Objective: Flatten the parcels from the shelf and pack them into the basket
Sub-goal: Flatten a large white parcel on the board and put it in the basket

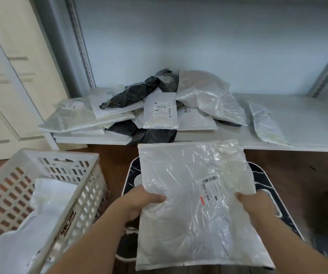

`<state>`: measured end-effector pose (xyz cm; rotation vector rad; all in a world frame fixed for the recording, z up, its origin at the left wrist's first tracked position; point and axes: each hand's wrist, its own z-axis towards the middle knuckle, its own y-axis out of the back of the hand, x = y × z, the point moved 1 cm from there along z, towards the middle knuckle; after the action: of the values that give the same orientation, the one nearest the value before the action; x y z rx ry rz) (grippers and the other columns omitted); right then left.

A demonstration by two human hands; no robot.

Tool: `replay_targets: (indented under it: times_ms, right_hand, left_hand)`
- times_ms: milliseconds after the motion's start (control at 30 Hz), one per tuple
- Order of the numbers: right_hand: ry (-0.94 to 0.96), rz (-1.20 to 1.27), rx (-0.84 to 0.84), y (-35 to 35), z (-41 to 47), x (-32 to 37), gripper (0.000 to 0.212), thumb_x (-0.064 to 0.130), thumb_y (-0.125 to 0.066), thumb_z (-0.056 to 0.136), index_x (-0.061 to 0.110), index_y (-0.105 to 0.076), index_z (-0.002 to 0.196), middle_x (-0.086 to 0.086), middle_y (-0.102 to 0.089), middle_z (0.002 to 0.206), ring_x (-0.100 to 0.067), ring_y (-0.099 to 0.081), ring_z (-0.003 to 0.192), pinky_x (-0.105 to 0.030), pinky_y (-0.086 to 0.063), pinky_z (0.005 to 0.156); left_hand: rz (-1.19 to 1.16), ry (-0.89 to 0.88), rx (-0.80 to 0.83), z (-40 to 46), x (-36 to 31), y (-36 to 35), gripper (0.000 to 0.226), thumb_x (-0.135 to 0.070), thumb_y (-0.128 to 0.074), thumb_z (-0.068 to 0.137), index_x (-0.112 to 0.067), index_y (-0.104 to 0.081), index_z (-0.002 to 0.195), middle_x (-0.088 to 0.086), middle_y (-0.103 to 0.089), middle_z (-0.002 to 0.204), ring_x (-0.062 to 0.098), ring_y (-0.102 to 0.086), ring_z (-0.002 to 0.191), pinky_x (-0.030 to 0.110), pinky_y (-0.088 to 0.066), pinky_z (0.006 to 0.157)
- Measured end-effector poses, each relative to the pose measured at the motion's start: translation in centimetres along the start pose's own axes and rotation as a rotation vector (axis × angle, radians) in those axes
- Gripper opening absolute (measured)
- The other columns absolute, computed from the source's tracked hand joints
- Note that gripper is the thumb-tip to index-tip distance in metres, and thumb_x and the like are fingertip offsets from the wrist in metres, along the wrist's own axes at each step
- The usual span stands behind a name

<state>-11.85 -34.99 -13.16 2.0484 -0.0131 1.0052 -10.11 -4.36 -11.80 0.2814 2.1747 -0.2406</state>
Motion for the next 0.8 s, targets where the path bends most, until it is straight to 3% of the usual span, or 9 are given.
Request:
replay_targets:
  times_ms: [133,200,267,333,400,500,667,800]
  right_hand:
    - [0.208,0.172,-0.087,1.1,-2.5,5.0,0.045,0.027,-0.074,0.083,-0.002,-0.055,0.112,-0.020,-0.062,0.100,-0.040,-0.060,0.095,-0.046,-0.051,0.082]
    - [0.350,0.227,-0.062,0.6,-4.8,9.0,0.040,0.027,-0.070,0.087,0.001,-0.053,0.113,-0.015,-0.057,0.099,-0.036,-0.057,0.093,-0.042,-0.047,0.080]
    - [0.489,0.268,-0.008,-0.4,-7.3,12.8,0.037,0.027,-0.066,0.090,0.004,-0.054,0.115,-0.012,-0.059,0.103,-0.031,-0.055,0.092,-0.036,-0.042,0.077]
    - [0.634,0.261,0.070,-2.5,-10.2,16.5,0.034,0.028,-0.064,0.091,0.008,-0.055,0.117,-0.008,-0.061,0.105,-0.027,-0.054,0.089,-0.032,-0.040,0.069]
    - [0.775,0.222,0.166,-4.8,-13.3,19.7,0.034,0.025,-0.063,0.091,0.012,-0.052,0.121,-0.004,-0.060,0.104,-0.021,-0.053,0.086,-0.030,-0.037,0.065]
    - [0.988,0.084,0.287,-9.2,-17.8,23.4,0.045,0.022,-0.065,0.090,0.016,-0.047,0.131,0.001,-0.056,0.108,-0.020,-0.053,0.093,-0.028,-0.036,0.075]
    - [1.184,-0.073,0.281,-18.4,-22.6,25.8,0.066,0.027,-0.068,0.087,0.027,-0.036,0.145,-0.008,-0.045,0.137,-0.026,-0.042,0.126,-0.040,-0.035,0.101]
    - [1.269,-0.296,0.359,-25.7,-25.4,25.5,0.071,0.037,-0.063,0.090,0.034,-0.025,0.150,-0.003,-0.019,0.156,-0.024,-0.016,0.143,-0.045,-0.025,0.112]
  left_hand:
    - [-0.121,-0.191,-0.025,-2.6,-3.1,1.9,0.036,0.003,-0.065,0.085,-0.012,-0.062,0.118,0.010,-0.072,0.109,0.027,-0.068,0.103,0.043,-0.053,0.091]
    - [-0.099,-0.329,-0.176,-4.4,-4.4,4.6,0.030,0.003,-0.063,0.087,-0.015,-0.063,0.111,0.007,-0.072,0.105,0.023,-0.068,0.099,0.038,-0.054,0.089]
    - [-0.057,-0.451,-0.381,-6.1,-5.5,7.8,0.027,0.004,-0.059,0.088,-0.018,-0.063,0.102,0.002,-0.070,0.095,0.015,-0.066,0.088,0.028,-0.055,0.077]
    - [-0.094,-0.516,-0.583,-8.0,-5.8,12.0,0.026,0.003,-0.059,0.088,-0.012,-0.062,0.109,0.007,-0.069,0.098,0.022,-0.067,0.091,0.039,-0.057,0.081]
    - [-0.221,-0.527,-0.729,-9.8,-5.3,16.3,0.023,0.003,-0.059,0.089,-0.007,-0.060,0.110,0.010,-0.068,0.096,0.026,-0.067,0.089,0.042,-0.057,0.079]
    - [-0.422,-0.556,-0.864,-12.5,-3.0,22.5,0.022,0.006,-0.057,0.090,-0.005,-0.057,0.109,0.007,-0.066,0.086,0.019,-0.064,0.075,0.030,-0.053,0.064]
    - [-0.677,-0.432,-1.015,-13.9,3.6,29.8,0.029,0.003,-0.059,0.090,0.002,-0.057,0.119,0.017,-0.066,0.102,0.030,-0.064,0.089,0.048,-0.051,0.089]
    - [-0.849,-0.308,-1.090,-12.2,9.1,33.3,0.029,0.003,-0.057,0.091,-0.001,-0.056,0.120,0.012,-0.063,0.092,0.028,-0.061,0.085,0.047,-0.051,0.087]
